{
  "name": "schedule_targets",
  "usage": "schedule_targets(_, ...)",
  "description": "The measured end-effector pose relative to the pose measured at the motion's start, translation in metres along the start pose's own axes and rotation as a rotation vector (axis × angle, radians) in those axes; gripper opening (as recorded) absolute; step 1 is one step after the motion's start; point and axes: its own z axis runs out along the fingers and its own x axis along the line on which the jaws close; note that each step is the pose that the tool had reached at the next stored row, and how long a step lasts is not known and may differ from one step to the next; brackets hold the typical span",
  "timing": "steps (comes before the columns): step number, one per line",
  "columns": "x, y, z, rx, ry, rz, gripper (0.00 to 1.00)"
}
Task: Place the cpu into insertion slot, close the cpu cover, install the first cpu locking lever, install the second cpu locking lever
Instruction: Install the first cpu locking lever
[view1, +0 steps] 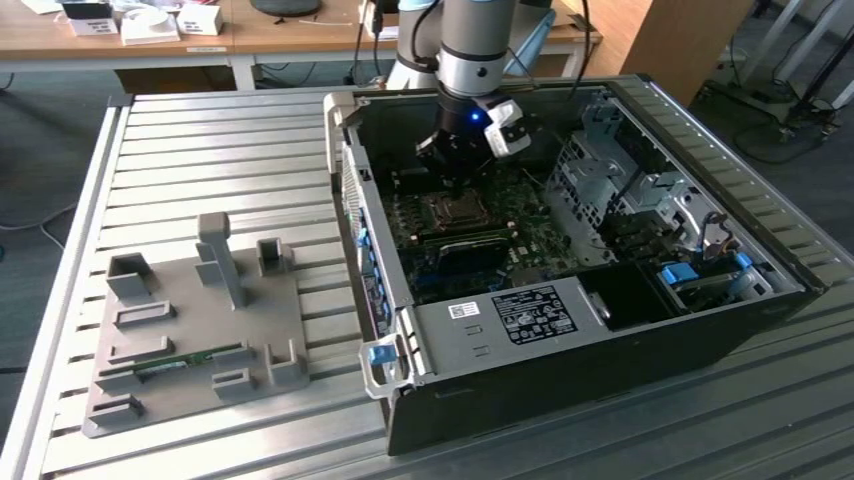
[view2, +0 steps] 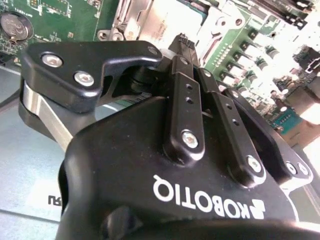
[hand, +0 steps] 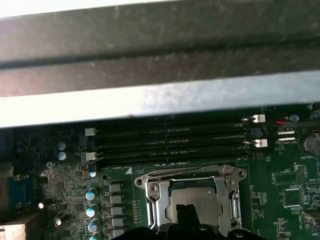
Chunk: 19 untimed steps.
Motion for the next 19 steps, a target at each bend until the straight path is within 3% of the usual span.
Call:
schedule_targets(5, -0.0057, 0.0005, 0.0004, -0.0088, 0.0006, -0.002, 0.11)
schedule_targets(10, -0.0073, 0.0005, -0.0013, -0.0083, 0.0038, -0.003, 0.11)
schedule_targets(14, -0.0077, 0.0003, -0.0076, -0.0085, 0.0039, -0.003, 0.11)
schedule_targets(19, -0.0081, -0.0036, -0.0081, -0.0085, 0.0040, -0.003, 0.11)
